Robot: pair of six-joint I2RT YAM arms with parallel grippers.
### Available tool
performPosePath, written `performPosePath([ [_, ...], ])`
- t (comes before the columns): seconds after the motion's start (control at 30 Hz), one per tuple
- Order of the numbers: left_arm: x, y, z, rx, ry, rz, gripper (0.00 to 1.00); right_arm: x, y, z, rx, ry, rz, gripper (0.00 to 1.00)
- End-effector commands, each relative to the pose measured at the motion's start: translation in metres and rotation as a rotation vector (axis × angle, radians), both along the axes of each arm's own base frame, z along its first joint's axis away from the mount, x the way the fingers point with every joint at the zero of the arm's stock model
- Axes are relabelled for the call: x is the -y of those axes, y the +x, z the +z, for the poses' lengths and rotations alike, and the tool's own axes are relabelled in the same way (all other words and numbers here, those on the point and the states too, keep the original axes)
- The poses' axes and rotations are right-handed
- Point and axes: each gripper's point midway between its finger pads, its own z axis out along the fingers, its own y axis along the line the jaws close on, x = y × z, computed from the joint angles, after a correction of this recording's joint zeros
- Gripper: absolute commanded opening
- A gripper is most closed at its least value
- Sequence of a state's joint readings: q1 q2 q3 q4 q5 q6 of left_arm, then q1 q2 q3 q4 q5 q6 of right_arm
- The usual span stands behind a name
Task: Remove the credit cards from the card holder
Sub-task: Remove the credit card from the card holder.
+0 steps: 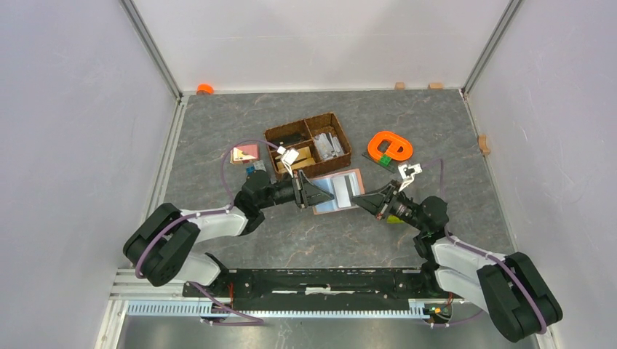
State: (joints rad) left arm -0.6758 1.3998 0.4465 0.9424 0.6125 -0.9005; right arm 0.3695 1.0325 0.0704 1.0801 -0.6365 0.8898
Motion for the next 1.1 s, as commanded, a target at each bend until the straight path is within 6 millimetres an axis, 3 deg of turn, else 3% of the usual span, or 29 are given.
performPosePath([
  [0.0,0.006,0.0,0.025,0.045,-0.053,-0.029,0.3,-0.009,-0.007,0.028,0.108,0.042,0.055,0.0],
  [0.33,0.009,0.004,0.015,0.002,-0.019,-0.025,0.3,-0.015,-0.017,0.036,0.122,0.079,0.113,0.0],
  [0.5,0.008,0.005,0.015,-0.001,-0.018,-0.022,0.41,-0.015,-0.017,0.036,0.122,0.077,0.11,0.0],
  [1.07,0.006,0.018,-0.009,-0.043,0.095,0.046,0.38,-0.013,-0.011,0.03,0.119,0.047,0.073,0.0],
])
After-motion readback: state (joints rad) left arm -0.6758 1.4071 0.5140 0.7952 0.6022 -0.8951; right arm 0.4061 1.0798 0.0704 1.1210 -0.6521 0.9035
